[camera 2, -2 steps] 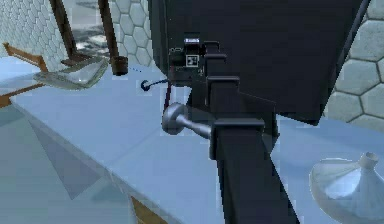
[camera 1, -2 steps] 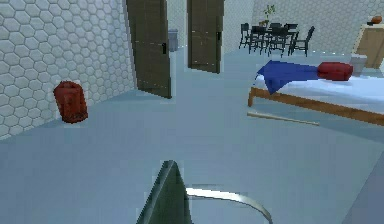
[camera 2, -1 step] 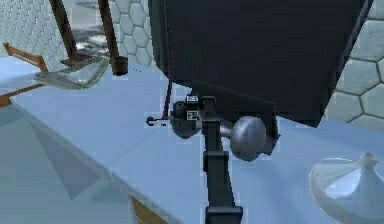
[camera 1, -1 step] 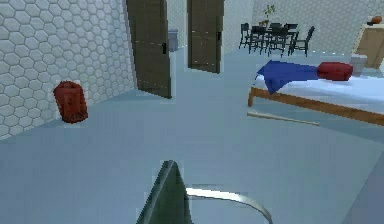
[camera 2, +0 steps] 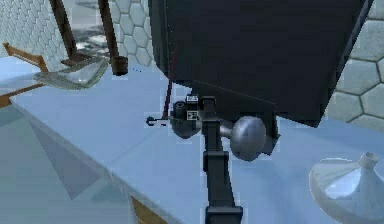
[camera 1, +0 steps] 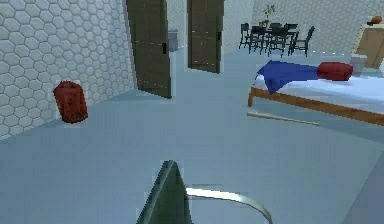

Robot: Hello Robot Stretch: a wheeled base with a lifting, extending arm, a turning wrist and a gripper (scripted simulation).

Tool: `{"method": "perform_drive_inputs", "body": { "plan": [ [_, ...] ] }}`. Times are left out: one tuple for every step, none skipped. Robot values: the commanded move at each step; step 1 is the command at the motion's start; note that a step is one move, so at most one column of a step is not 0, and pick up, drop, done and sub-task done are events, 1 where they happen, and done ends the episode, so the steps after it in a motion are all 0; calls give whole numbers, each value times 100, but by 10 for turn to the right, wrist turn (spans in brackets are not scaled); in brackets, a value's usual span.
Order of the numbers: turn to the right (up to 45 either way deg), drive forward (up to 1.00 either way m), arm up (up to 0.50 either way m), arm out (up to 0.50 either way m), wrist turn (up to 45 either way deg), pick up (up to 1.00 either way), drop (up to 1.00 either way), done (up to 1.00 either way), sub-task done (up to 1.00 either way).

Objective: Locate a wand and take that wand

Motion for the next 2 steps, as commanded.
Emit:
{"method": "perform_drive_inputs", "body": {
  "plan": [
    [0,0,10,0,0,0,0,0,0],
    [0,0,0,0,0,0,0,100,0]
  ]
}}
